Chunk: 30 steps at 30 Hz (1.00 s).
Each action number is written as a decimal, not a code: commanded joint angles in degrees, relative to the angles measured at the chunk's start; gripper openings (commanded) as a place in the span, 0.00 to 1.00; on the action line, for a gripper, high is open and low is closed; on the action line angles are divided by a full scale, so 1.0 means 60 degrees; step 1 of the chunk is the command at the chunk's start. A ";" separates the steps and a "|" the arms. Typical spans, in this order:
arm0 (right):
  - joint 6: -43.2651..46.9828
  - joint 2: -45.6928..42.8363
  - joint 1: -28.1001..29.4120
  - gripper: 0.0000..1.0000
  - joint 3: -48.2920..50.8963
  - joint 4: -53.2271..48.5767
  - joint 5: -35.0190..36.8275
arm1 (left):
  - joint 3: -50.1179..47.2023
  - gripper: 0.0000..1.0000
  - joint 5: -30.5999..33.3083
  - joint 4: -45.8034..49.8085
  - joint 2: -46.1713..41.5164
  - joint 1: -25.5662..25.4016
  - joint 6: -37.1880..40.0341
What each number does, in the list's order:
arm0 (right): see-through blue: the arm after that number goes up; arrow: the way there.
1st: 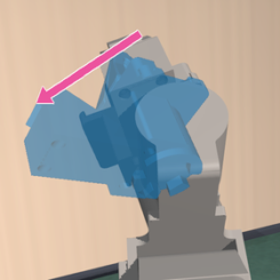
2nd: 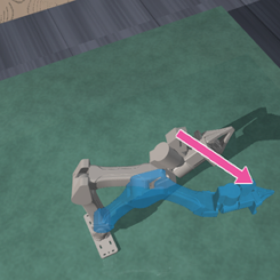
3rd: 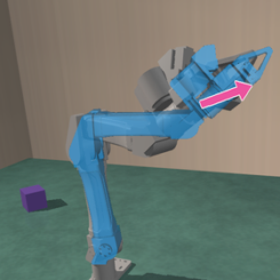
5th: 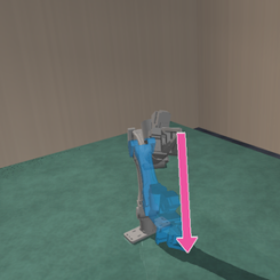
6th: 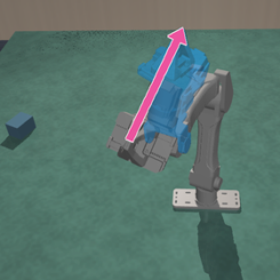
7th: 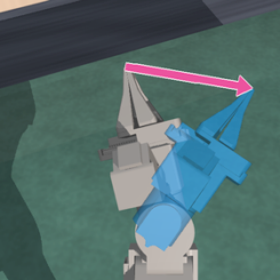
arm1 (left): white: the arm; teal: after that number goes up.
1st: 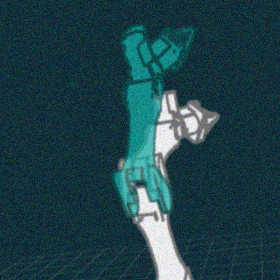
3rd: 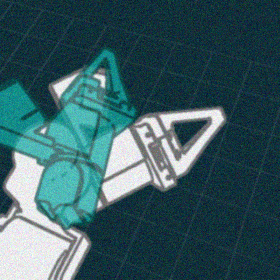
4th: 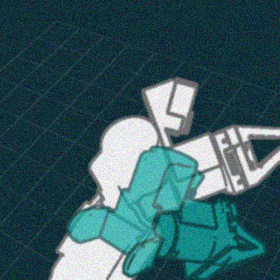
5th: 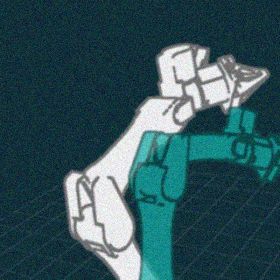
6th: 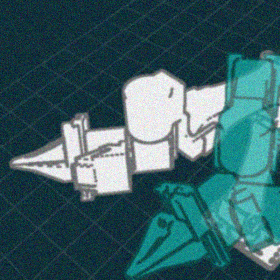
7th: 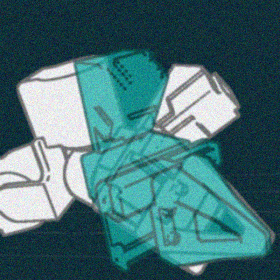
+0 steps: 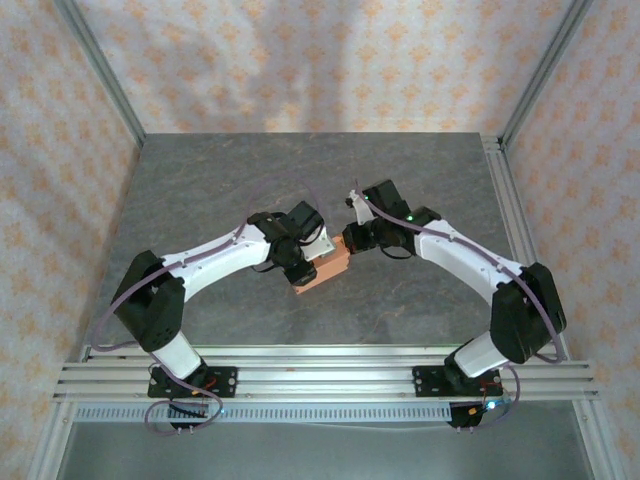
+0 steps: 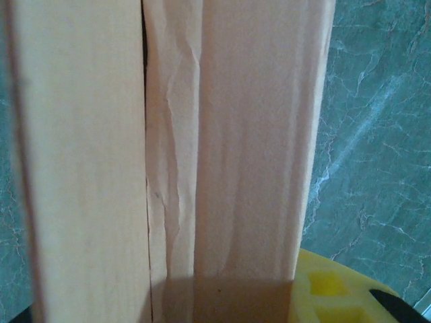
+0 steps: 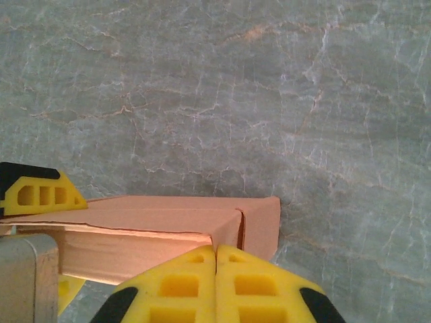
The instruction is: Fold the paper box
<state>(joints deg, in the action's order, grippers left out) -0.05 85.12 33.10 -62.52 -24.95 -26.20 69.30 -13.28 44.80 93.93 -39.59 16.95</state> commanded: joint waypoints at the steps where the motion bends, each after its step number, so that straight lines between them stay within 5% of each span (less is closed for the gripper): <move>1: 0.0737 -0.0136 0.0174 0.00 0.0247 0.0111 0.0297 | 0.0069 0.41 0.0122 -0.0039 0.0162 0.0086 -0.0012; 13: 0.0932 0.0015 0.0489 0.00 0.0285 0.0259 0.1425 | 0.0118 0.58 -0.0168 -0.0309 -0.0193 0.0066 -0.0477; 22: 0.0989 -0.0089 0.0793 0.00 0.0092 0.0054 0.2268 | -0.0415 1.00 -0.0335 -0.1884 -0.1352 0.0069 -0.2140; 30: 0.0766 -0.0198 0.0913 0.00 0.0064 0.0086 0.2649 | -0.1497 1.00 0.1338 -0.2624 -0.2866 0.0066 -0.4935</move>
<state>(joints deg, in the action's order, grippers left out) 5.17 84.95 38.00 -61.71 -23.05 -13.17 62.33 -11.44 31.09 79.66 -39.59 -2.48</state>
